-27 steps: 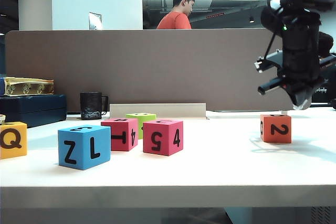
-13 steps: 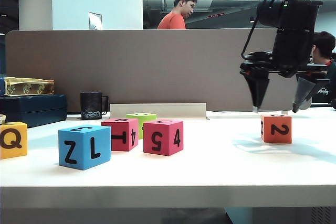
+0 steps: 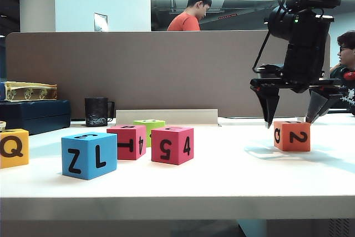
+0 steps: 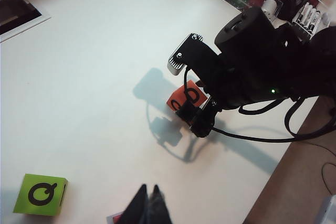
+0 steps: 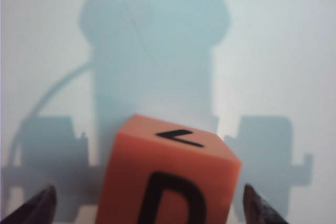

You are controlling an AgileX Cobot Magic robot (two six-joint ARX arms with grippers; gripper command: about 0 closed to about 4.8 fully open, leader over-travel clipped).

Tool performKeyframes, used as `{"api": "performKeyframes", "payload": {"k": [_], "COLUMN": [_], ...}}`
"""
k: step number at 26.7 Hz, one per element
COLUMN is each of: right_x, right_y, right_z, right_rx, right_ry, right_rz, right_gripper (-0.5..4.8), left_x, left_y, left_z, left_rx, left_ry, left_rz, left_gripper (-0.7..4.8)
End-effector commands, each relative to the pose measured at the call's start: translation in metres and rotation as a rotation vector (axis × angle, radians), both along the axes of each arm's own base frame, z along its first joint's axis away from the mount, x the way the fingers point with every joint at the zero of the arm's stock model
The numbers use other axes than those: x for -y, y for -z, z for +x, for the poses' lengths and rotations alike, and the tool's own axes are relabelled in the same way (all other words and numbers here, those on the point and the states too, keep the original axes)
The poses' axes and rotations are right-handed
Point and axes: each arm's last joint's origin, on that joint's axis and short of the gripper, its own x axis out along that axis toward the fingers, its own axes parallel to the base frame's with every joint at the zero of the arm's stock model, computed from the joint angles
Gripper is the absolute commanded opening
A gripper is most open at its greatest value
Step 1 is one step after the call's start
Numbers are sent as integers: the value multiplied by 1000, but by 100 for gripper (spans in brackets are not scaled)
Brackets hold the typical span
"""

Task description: Select the appropriate blocks from the scattered letter blocks on the table and arrange them in a row to spell out "ABCD".

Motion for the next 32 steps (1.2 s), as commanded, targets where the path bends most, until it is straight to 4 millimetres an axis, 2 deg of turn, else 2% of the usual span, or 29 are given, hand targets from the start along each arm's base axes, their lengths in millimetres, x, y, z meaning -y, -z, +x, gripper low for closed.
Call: {"api": "performKeyframes", "payload": {"k": [1, 9, 14, 23, 26, 27, 28, 29, 31, 32], "right_x": [-1, -1, -1, -1, -2, -2, -2, -1, -1, -1], "right_y": [-3, -3, -4, 7, 12, 12, 11, 11, 12, 12], "right_z": [2, 2, 4, 6, 6, 6, 7, 6, 6, 6], "right_rx": [24, 31, 45, 10, -3, -3, -2, -3, -9, -11], "right_ry": [1, 1, 1, -3, -2, -2, -2, -2, -3, -3], "right_rz": [4, 5, 8, -1, -4, -4, -4, -4, -5, -6], "right_gripper": [479, 479, 357, 357, 351, 320, 240, 193, 148, 142], "left_x": [-1, -1, -2, -3, -6, -8, -9, -10, -12, -13], "left_y": [-5, -4, -5, -5, -12, -15, -18, -20, -22, -25], "left_z": [-3, -3, -3, -7, -13, -15, -18, -21, -23, -26], "left_rx": [17, 16, 16, 2, 19, 26, 33, 38, 43, 49], "left_ry": [7, 6, 6, 6, 5, 4, 4, 4, 4, 4], "left_rz": [-10, -9, -9, -3, -9, -11, -15, -17, -20, -22], "left_gripper": [-5, -5, -5, -5, -5, -5, -5, -5, -5, -5]}}
